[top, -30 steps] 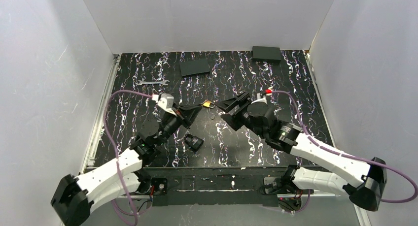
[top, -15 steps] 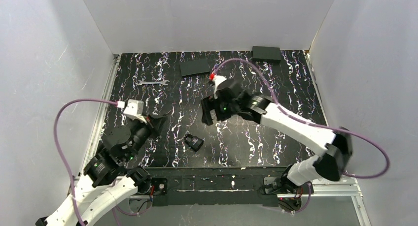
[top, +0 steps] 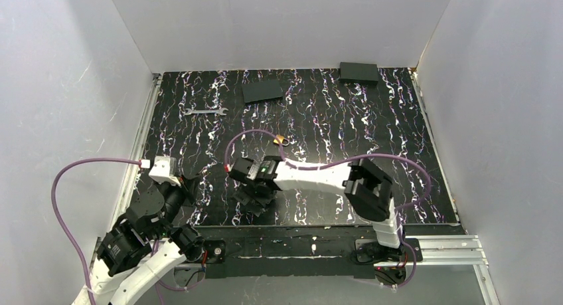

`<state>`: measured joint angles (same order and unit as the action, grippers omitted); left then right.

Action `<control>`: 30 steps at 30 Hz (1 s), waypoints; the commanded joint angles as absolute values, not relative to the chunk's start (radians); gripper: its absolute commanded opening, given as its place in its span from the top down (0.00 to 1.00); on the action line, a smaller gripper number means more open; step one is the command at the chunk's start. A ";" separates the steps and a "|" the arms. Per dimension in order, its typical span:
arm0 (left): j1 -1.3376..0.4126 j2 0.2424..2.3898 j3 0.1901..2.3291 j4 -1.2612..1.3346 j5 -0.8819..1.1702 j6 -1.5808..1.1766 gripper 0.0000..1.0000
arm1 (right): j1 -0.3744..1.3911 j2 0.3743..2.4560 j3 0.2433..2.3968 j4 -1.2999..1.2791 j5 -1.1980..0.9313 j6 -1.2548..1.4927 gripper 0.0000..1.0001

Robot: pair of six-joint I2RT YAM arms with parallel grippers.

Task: Unlock with the key

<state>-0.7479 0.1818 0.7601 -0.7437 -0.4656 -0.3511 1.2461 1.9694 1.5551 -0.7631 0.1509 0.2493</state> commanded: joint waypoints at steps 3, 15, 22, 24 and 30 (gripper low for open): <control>-0.745 0.172 0.749 -0.755 -0.496 -0.329 1.00 | 1.267 2.045 1.632 -0.771 0.290 0.257 0.02; -0.745 0.153 0.743 -0.749 -0.501 -0.321 1.00 | 1.259 2.124 1.675 -0.737 0.332 0.204 0.02; -0.745 0.161 0.740 -0.746 -0.502 -0.319 1.00 | 1.237 2.071 1.668 -0.712 0.299 0.014 0.02; -0.744 0.164 0.739 -0.746 -0.503 -0.320 1.00 | 1.232 2.056 1.666 -0.704 0.274 -0.049 0.02; -0.745 0.170 0.738 -0.745 -0.507 -0.318 1.00 | 1.154 2.101 1.689 -0.732 0.116 -0.066 0.02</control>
<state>-0.7479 0.1574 0.7452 -0.7452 -0.4774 -0.3309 1.2148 2.1113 1.6405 -0.7242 0.2367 -0.0181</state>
